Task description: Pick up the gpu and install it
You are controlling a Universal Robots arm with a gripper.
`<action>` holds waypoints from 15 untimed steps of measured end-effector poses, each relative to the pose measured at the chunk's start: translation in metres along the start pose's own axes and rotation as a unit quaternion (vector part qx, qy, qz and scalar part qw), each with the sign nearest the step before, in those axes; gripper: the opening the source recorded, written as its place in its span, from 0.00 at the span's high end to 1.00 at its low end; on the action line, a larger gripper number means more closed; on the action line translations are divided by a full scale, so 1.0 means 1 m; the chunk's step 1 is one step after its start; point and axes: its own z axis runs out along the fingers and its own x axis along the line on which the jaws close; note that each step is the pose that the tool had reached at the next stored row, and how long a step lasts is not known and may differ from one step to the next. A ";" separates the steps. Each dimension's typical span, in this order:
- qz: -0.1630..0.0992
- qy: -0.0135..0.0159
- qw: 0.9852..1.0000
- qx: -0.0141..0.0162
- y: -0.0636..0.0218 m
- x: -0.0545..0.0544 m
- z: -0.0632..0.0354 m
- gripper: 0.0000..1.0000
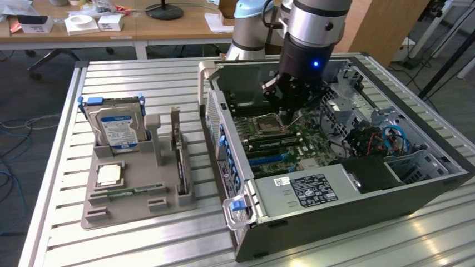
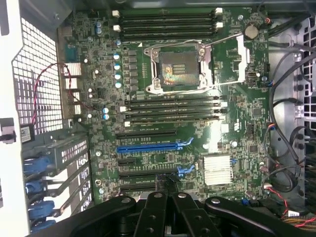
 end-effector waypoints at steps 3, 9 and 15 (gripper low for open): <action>0.000 0.000 1.000 0.000 0.0086 0.001 0.0000 0.90; 0.000 0.000 1.000 0.000 0.0219 0.002 0.0002 0.90; 0.002 -0.001 1.000 -0.001 0.0270 -0.002 0.0004 0.90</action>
